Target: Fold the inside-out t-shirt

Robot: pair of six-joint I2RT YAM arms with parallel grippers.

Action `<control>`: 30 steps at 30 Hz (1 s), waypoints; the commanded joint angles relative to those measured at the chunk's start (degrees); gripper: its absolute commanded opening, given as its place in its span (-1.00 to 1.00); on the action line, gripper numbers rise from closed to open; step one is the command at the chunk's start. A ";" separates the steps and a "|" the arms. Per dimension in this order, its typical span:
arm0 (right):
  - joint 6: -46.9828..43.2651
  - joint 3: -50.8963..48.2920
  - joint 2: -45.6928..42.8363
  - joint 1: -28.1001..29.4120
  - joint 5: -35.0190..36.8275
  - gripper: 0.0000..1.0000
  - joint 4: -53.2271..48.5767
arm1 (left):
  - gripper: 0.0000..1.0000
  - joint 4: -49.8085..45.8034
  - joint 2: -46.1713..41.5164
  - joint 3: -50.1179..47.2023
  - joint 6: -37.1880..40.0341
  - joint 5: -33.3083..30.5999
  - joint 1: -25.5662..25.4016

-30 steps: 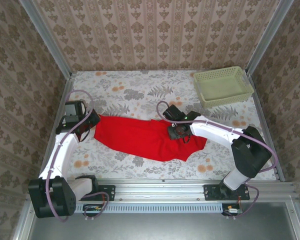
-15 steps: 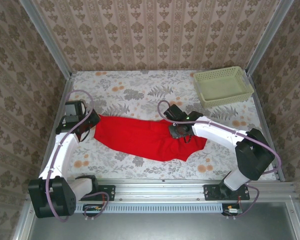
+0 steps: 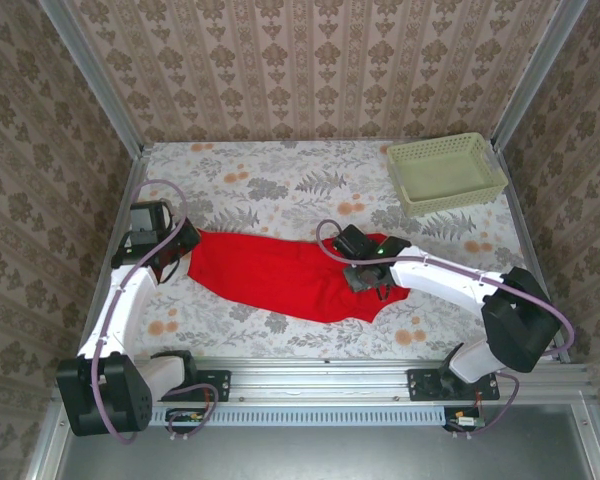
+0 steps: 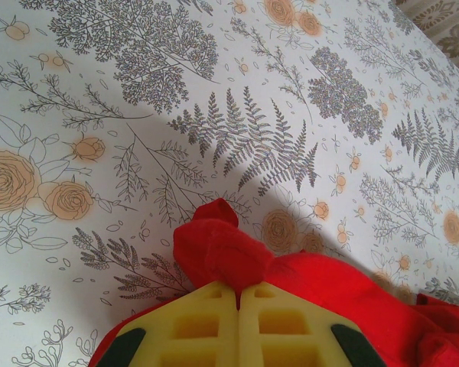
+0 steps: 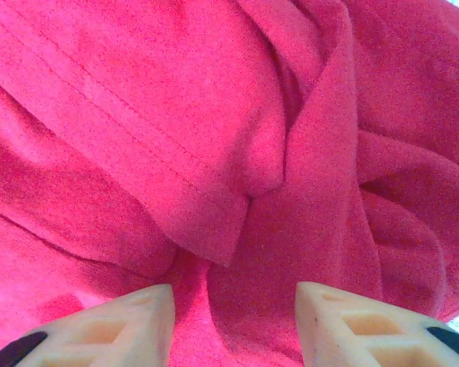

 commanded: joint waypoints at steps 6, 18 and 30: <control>-3.68 0.50 1.53 2.62 11.31 0.01 5.01 | -1.00 -0.20 -1.57 0.10 -0.25 0.75 0.37; -8.44 5.83 5.50 2.43 14.81 -0.35 4.60 | -1.00 -0.82 -2.18 0.19 0.11 0.51 0.37; -7.70 7.41 7.97 2.10 12.03 -0.74 4.10 | -1.00 -0.80 -2.01 0.52 0.05 0.84 0.38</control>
